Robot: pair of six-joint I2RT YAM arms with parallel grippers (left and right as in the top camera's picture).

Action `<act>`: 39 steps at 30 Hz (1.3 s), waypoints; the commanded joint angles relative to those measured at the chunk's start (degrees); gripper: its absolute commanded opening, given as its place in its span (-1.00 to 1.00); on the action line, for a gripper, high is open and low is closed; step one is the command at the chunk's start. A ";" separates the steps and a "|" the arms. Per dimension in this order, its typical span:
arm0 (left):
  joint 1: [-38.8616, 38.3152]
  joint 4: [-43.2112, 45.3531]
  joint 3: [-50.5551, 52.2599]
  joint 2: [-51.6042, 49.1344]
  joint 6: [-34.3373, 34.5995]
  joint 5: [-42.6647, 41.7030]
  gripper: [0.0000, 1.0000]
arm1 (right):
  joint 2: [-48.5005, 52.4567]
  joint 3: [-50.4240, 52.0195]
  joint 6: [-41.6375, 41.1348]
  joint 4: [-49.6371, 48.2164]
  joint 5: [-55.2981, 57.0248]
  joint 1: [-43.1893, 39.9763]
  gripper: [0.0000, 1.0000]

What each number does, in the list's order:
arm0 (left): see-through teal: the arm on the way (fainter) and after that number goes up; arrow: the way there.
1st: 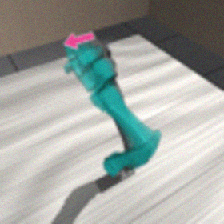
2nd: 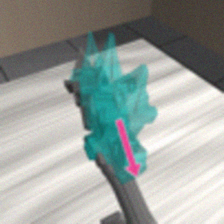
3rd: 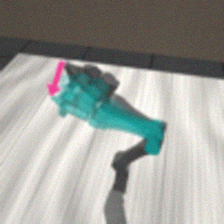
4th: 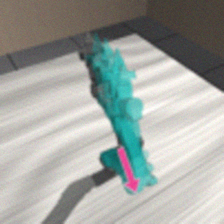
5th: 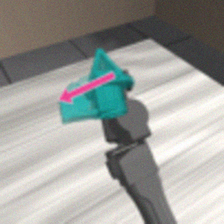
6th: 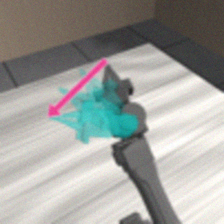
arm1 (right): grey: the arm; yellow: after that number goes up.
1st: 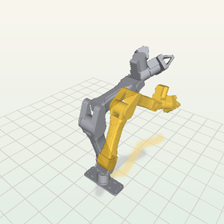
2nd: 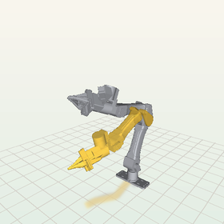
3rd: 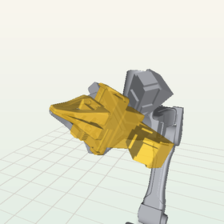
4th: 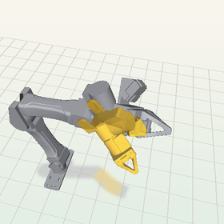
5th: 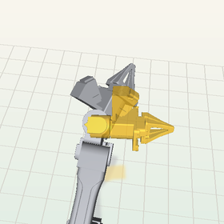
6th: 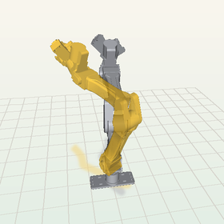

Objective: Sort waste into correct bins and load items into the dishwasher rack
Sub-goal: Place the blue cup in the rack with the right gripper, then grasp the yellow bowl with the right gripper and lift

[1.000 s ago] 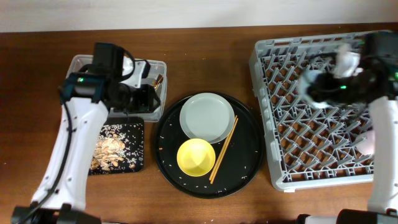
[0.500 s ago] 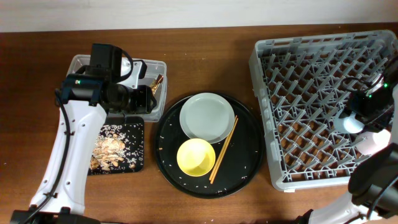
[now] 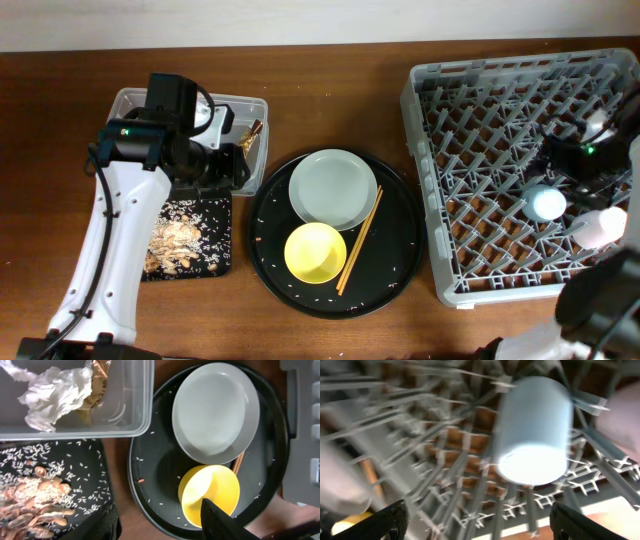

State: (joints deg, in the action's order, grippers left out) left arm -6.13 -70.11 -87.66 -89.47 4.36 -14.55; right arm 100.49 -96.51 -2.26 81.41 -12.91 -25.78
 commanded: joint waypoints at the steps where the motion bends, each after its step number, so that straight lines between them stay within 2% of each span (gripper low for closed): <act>1: 0.28 -0.76 -0.46 0.57 -0.07 1.11 0.06 | -8.04 -1.33 3.45 -0.02 -3.63 8.24 0.82; 5: 0.35 -1.64 -0.46 0.57 -0.07 1.73 0.06 | -9.07 -1.09 3.52 0.72 -3.58 22.51 0.81; 8: 0.83 -3.96 -0.46 0.57 0.20 6.10 0.06 | -7.89 -0.37 3.26 0.79 -3.58 32.74 0.81; 10: 1.55 -5.46 -0.46 0.57 0.42 8.98 0.07 | -6.97 0.98 1.16 0.46 -2.95 39.01 0.80; 13: 1.70 -5.84 -0.46 0.57 0.42 9.09 0.07 | -6.23 5.75 -2.89 -2.47 -2.99 45.35 0.80; 17: 1.70 -5.84 -0.46 0.57 0.63 9.03 0.07 | -6.23 17.00 -9.46 -11.28 -2.99 53.16 0.70; 22: 1.70 -5.81 -0.46 0.57 0.63 9.03 0.07 | -6.23 32.44 -18.05 -29.44 -2.43 61.64 0.56; 24: 1.70 -5.81 -0.46 0.57 0.63 9.01 0.07 | -6.23 38.49 -24.11 -37.29 2.21 64.50 0.46; 28: 1.70 -5.81 -0.46 0.57 0.63 8.94 0.08 | -6.23 41.27 -27.93 -40.39 6.38 65.18 0.26; 29: 1.70 -5.81 -0.46 0.57 0.63 8.81 0.07 | -6.23 41.29 -28.11 -41.05 7.04 65.13 0.14; 30: 1.70 -5.81 -0.46 0.57 0.63 8.81 0.07 | -6.23 41.29 -28.17 -41.81 7.17 65.16 -0.10; 32: 1.68 -5.81 -0.46 0.57 0.63 8.81 0.07 | -6.23 41.29 -28.28 -42.82 7.15 65.16 -0.24; 34: 1.70 -5.84 -0.46 0.57 0.63 8.81 0.07 | -6.23 41.29 -28.28 -43.36 7.15 65.16 -0.49; 39: 1.68 -5.70 -0.46 0.57 0.63 8.81 0.07 | -6.23 41.29 -28.26 -43.93 7.08 65.16 -0.65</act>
State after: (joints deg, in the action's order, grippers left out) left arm -4.69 -75.90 -87.66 -89.47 4.38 -5.74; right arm 94.78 -55.22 -30.04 37.82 -6.90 39.16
